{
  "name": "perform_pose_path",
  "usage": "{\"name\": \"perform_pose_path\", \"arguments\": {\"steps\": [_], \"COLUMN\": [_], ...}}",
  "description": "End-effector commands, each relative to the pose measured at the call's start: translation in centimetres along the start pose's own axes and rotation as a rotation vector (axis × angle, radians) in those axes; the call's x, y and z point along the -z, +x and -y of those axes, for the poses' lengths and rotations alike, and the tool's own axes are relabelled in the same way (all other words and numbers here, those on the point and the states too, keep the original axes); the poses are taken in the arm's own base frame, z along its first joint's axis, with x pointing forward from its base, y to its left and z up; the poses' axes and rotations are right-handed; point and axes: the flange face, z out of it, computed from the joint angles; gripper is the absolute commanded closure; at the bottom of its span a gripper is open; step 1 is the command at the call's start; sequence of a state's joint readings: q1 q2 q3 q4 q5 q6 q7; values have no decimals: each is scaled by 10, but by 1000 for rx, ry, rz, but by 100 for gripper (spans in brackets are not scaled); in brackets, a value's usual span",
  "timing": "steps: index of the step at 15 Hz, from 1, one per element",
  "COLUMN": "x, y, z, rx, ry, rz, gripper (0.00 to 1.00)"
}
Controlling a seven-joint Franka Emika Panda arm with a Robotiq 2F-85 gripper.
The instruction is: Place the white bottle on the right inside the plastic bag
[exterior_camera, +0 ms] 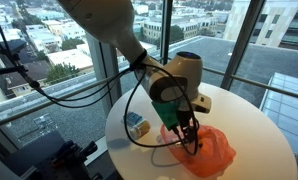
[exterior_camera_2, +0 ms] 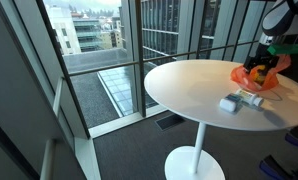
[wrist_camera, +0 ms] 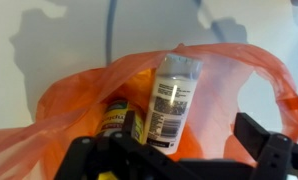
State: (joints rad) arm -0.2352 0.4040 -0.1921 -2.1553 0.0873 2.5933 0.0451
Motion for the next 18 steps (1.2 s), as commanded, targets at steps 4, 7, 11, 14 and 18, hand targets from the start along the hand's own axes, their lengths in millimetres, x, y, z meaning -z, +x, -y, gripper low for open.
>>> {"name": "perform_pose_path", "arguments": {"steps": [4, 7, 11, 14, 18], "x": [45, 54, 57, 64, 78], "y": [-27, -38, -52, -66, -86], "z": [22, 29, 36, 42, 52], "rx": [62, 74, 85, 101, 141], "ry": [64, 92, 130, 130, 123], "rz": [-45, -56, -34, 6, 73], "gripper": [0, 0, 0, 0, 0]}}
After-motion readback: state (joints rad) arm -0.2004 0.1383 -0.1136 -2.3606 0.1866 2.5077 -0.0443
